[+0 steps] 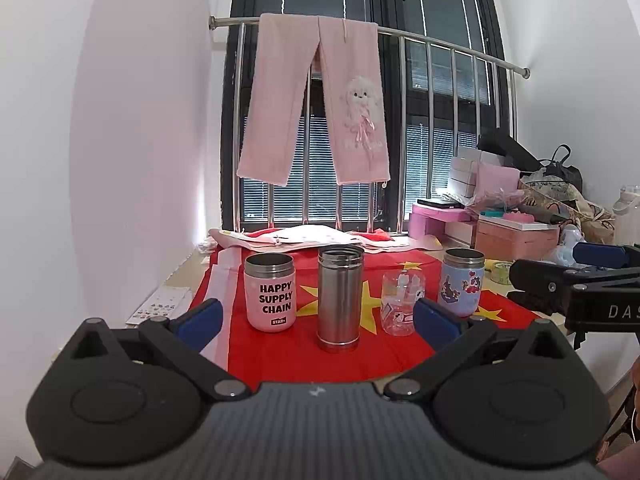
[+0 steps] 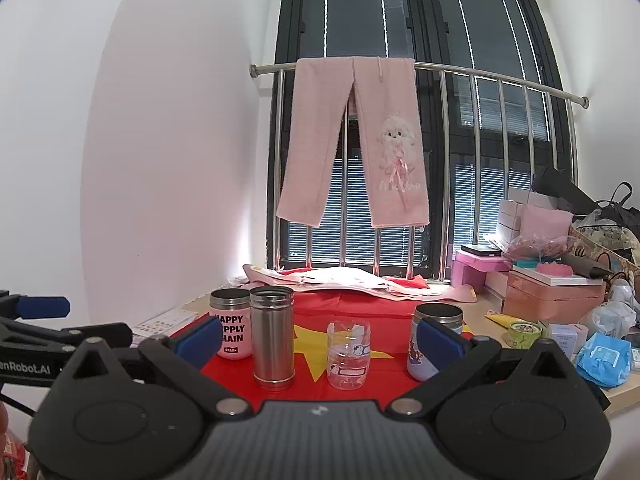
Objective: Flip cup upright
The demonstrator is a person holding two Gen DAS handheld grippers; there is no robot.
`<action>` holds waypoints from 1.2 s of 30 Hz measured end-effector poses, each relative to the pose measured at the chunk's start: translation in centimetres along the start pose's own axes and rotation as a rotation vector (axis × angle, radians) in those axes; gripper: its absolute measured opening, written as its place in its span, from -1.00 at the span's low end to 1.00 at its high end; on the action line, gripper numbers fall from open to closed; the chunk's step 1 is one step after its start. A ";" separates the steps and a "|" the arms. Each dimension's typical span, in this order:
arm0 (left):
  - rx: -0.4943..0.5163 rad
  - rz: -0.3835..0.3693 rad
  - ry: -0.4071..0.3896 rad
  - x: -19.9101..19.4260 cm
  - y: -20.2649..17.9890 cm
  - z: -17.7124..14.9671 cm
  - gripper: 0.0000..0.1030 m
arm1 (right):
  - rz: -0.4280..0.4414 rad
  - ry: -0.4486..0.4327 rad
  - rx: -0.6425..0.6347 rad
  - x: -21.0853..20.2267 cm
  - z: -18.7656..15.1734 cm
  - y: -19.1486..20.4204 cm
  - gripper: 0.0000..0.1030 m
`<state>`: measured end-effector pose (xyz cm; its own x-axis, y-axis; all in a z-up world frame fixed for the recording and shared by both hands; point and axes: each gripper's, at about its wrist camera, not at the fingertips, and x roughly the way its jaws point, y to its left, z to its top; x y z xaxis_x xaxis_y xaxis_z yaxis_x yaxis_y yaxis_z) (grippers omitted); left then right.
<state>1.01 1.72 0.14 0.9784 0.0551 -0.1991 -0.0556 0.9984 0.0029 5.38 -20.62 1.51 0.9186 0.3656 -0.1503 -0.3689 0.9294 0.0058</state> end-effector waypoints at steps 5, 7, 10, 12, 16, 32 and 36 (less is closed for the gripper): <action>0.001 0.001 -0.006 -0.1 0.0 0.0 1.00 | 0.000 -0.002 0.001 -0.1 0.0 0.0 1.00; 0.000 0.000 -0.010 -0.1 0.0 0.0 1.00 | 0.000 -0.004 0.001 -0.2 0.1 -0.1 1.00; 0.000 0.000 -0.012 -0.1 0.0 0.0 1.00 | 0.001 -0.004 0.001 -0.2 0.1 -0.1 1.00; -0.002 -0.004 -0.014 -0.2 0.1 0.0 1.00 | 0.000 -0.004 0.001 -0.2 0.1 -0.1 1.00; -0.004 -0.004 -0.021 -0.2 0.1 0.1 1.00 | 0.000 -0.005 0.001 -0.2 0.1 -0.1 1.00; -0.005 -0.003 -0.037 -0.4 0.2 0.1 1.00 | -0.001 -0.007 0.001 -0.3 0.2 -0.1 1.00; -0.006 -0.003 -0.041 -0.4 0.2 0.1 1.00 | -0.001 -0.007 0.002 -0.3 0.2 -0.2 1.00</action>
<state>0.59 1.94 0.32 0.9859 0.0524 -0.1590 -0.0536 0.9986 -0.0034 5.20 -20.85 1.77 0.9197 0.3653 -0.1436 -0.3681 0.9297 0.0077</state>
